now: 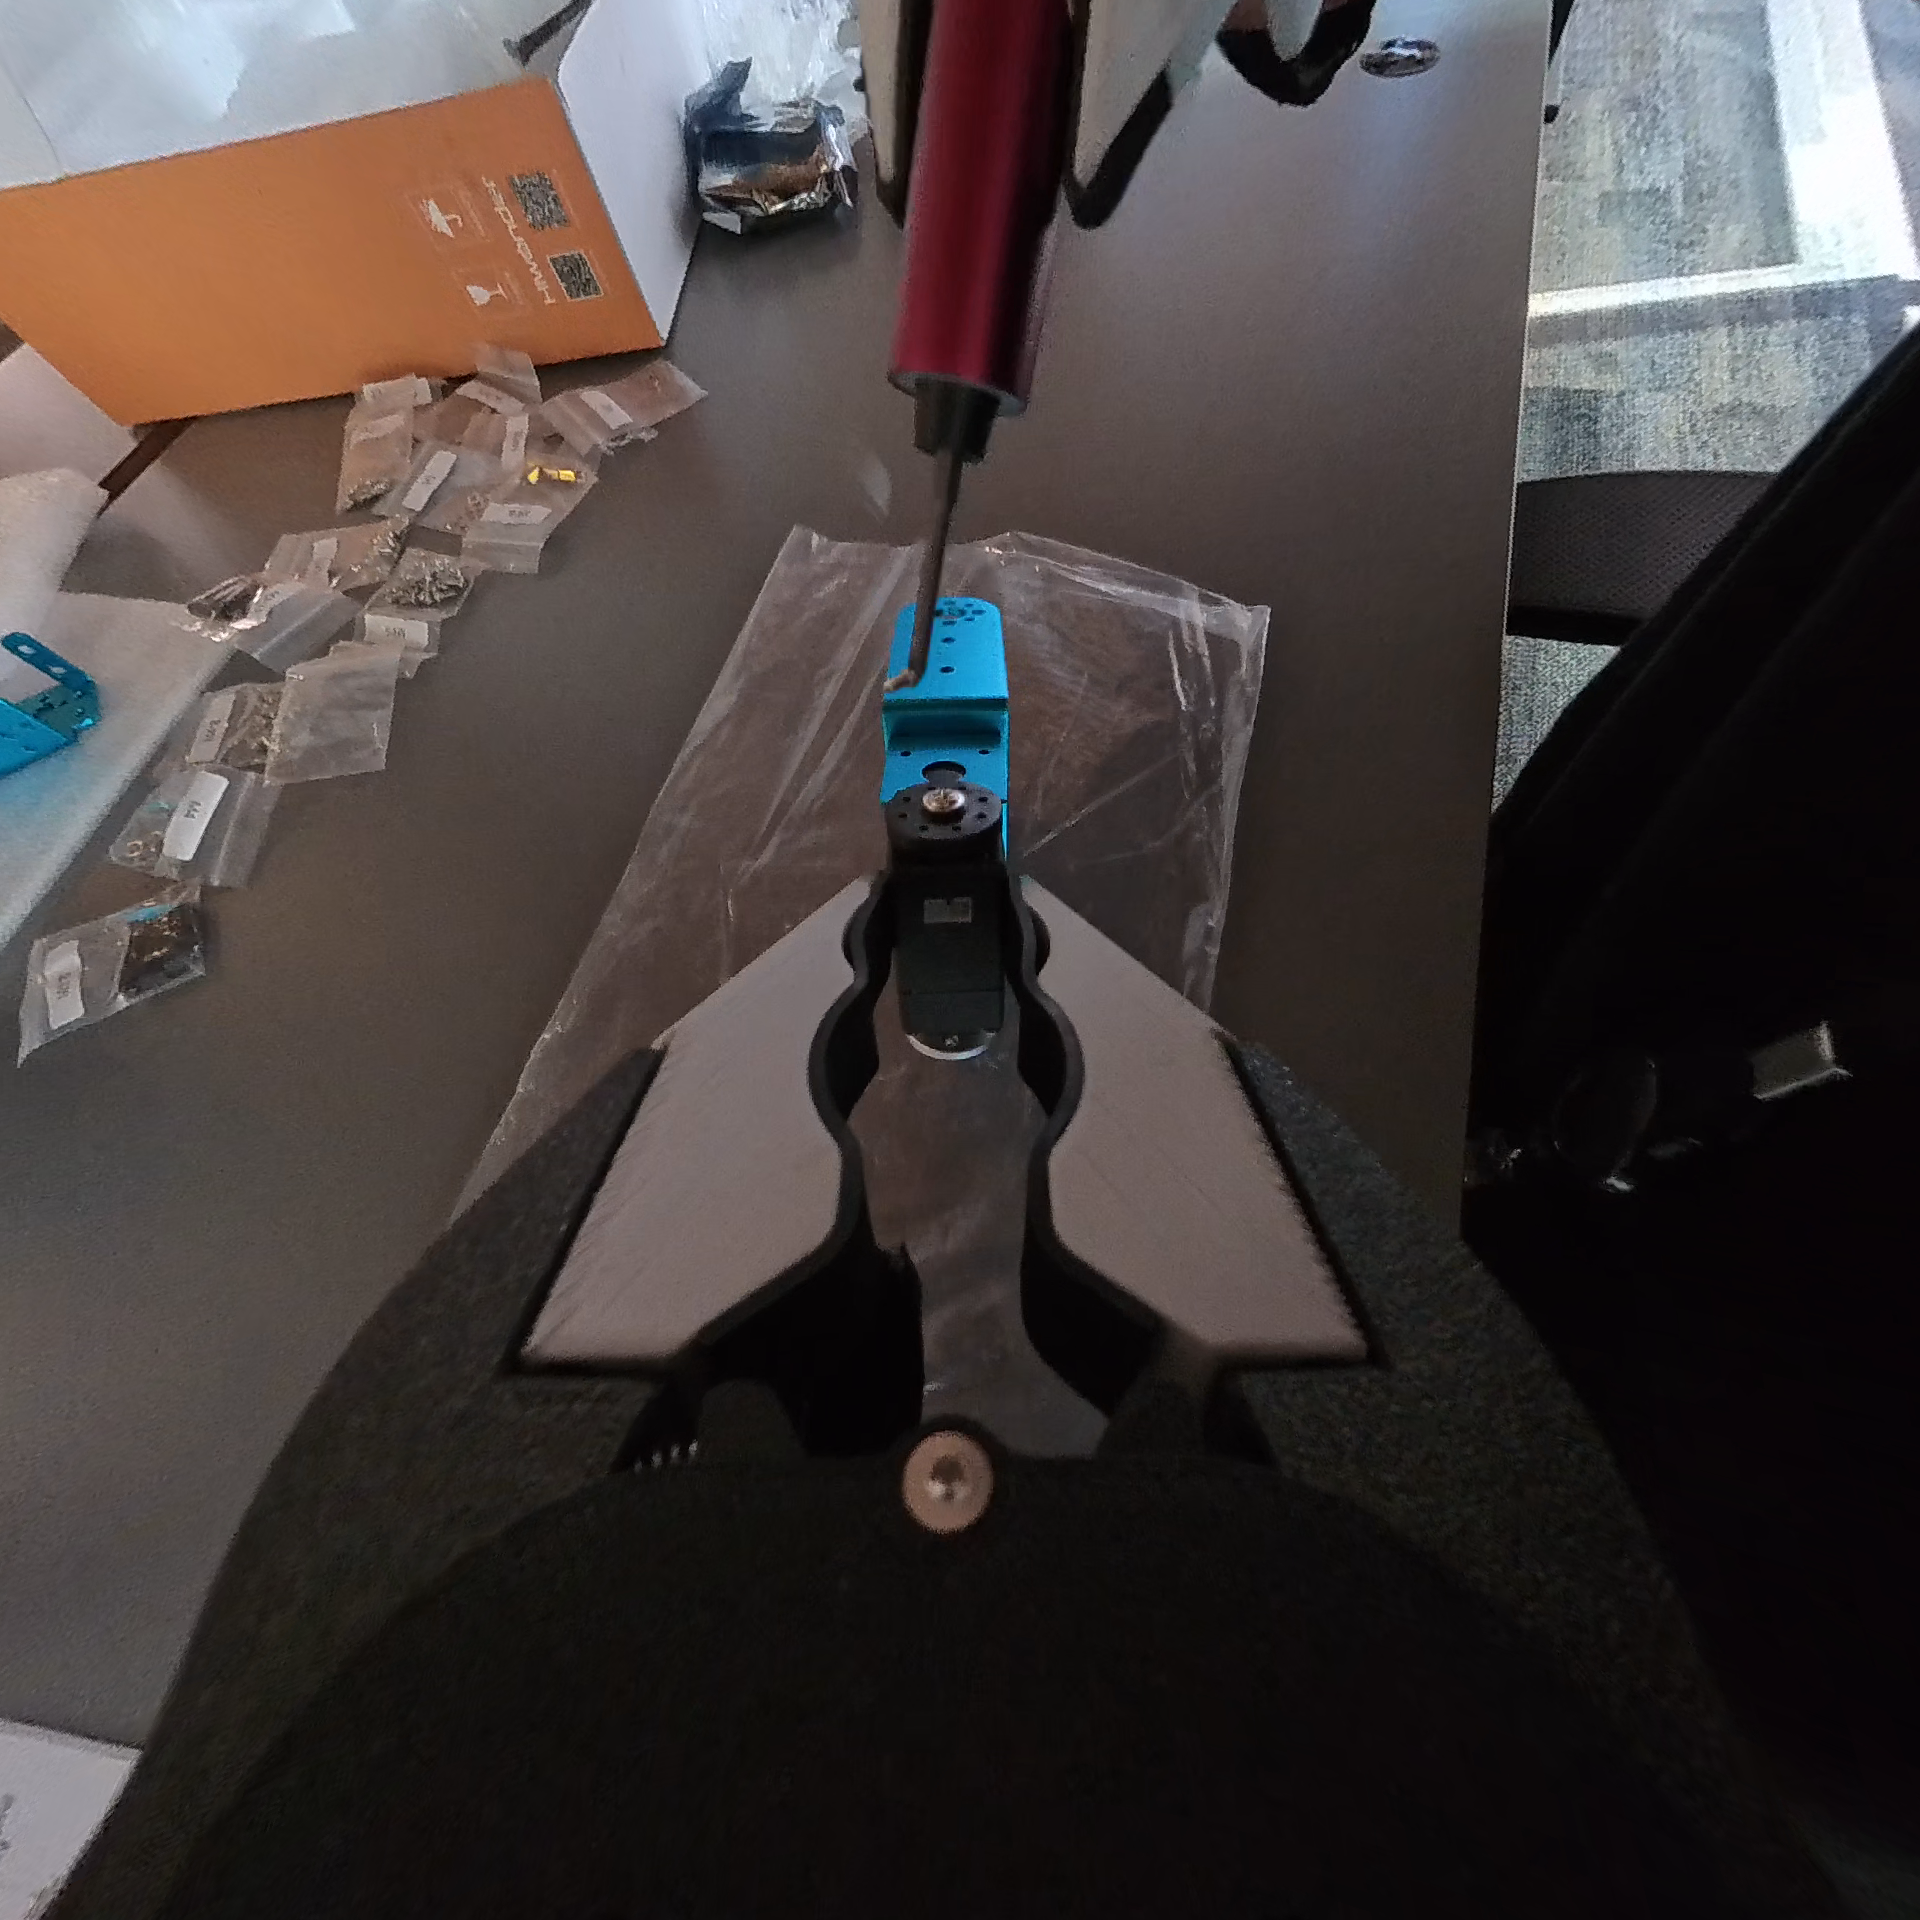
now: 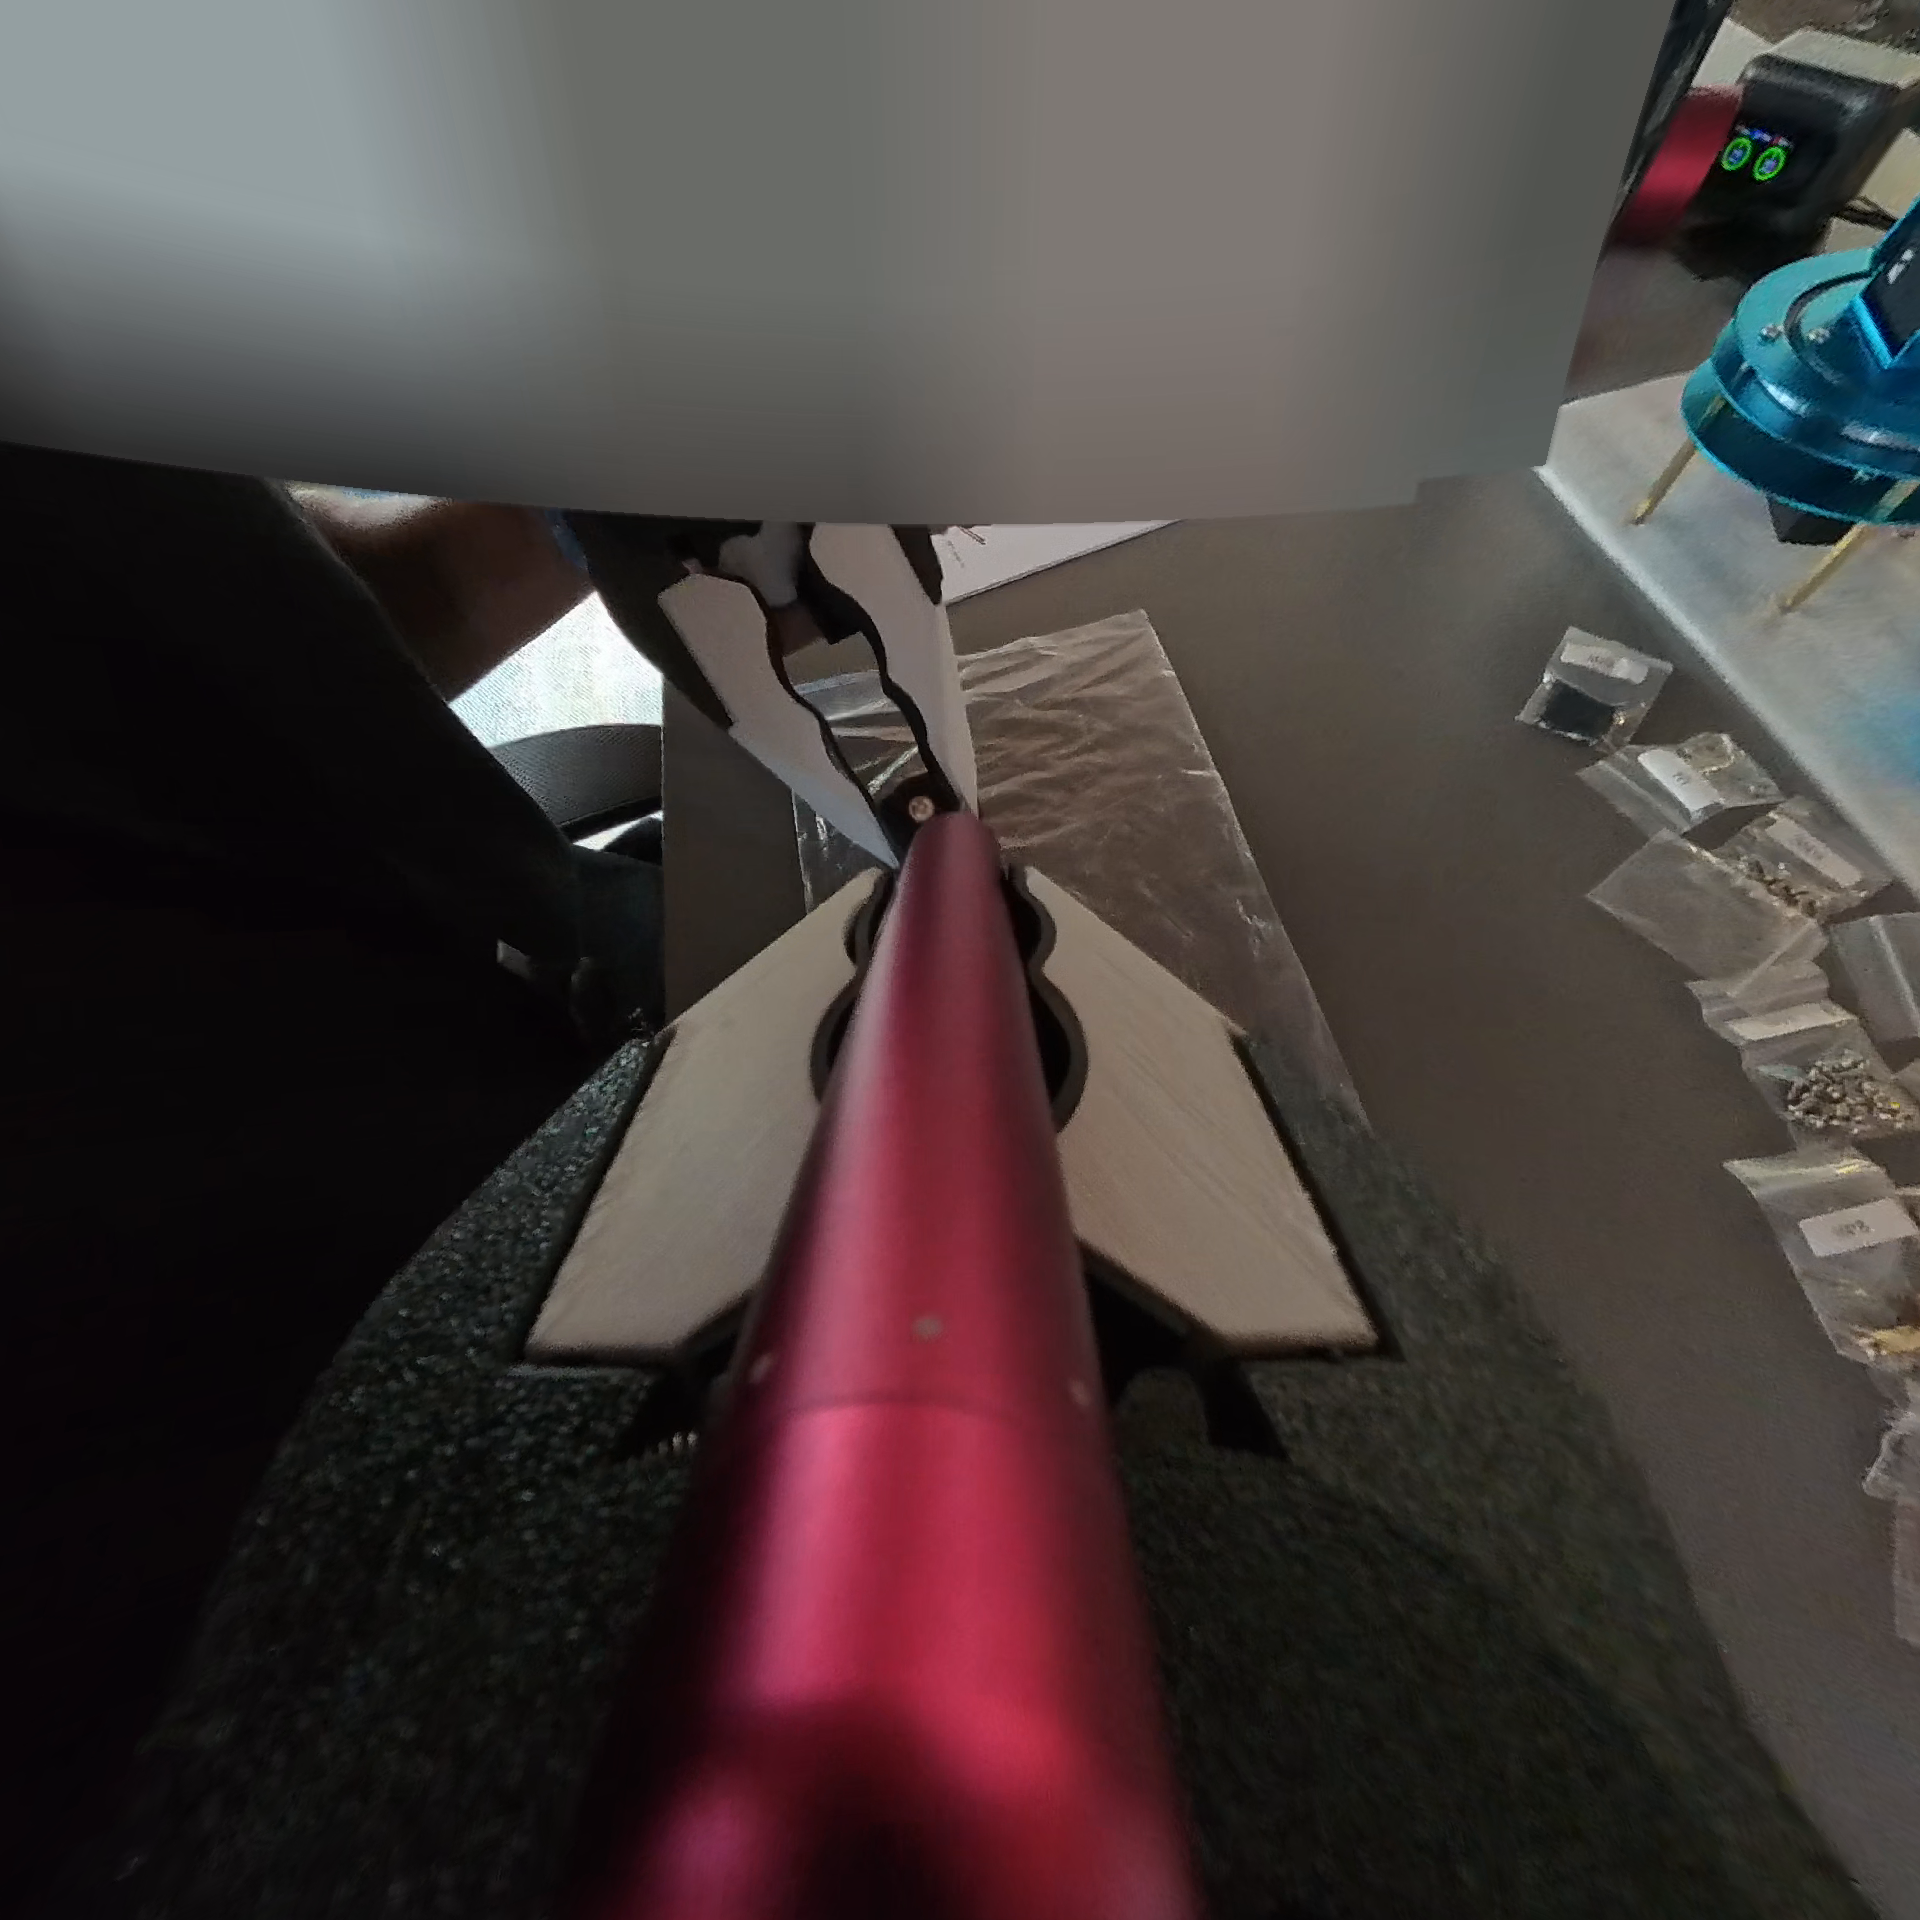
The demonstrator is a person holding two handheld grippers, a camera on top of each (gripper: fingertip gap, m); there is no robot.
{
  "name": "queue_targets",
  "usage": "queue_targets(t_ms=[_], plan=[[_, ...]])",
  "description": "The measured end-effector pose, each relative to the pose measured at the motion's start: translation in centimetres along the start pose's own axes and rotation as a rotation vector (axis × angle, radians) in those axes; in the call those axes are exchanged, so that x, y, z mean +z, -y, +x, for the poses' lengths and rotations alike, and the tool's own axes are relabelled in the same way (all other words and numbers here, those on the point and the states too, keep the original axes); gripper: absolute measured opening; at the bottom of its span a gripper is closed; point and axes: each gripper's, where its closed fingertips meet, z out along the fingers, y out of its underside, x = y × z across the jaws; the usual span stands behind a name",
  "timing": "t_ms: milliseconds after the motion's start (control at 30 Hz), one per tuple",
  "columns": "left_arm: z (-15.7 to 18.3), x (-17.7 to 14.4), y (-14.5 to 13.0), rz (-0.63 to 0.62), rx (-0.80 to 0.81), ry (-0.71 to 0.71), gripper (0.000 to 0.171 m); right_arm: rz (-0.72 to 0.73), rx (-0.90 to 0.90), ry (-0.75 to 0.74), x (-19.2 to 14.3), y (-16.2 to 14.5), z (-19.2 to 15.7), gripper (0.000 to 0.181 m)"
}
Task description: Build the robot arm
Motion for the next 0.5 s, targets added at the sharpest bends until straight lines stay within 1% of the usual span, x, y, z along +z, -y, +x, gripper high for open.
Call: queue_targets(t_ms=[133, 167, 200, 267, 500], plan=[[-0.5, -0.7, 0.8, -0.004, 0.028, -0.048, 0.02, 0.039, 0.023, 0.039, -1.0, -0.5, 0.6, 0.022], [-0.7, -0.9, 0.9, -0.019, 0.05, -0.06, 0.02, 0.046, 0.017, 0.04, -1.1, -0.8, 0.8, 0.024], [-1.1, -1.2, 1.0, -0.034, 0.071, -0.072, 0.02, 0.058, 0.014, 0.037, -1.1, -1.0, 1.1, 0.022], [-1.5, -1.7, 1.4, -0.06, 0.089, -0.125, 0.02, 0.087, 0.033, 0.042, -1.1, -1.6, 1.7, 0.022], [-2.7, -2.7, 1.1, -0.29, 0.161, -0.332, 0.02, 0.177, 0.044, 0.095, -1.2, -3.0, 3.0, 0.023]])
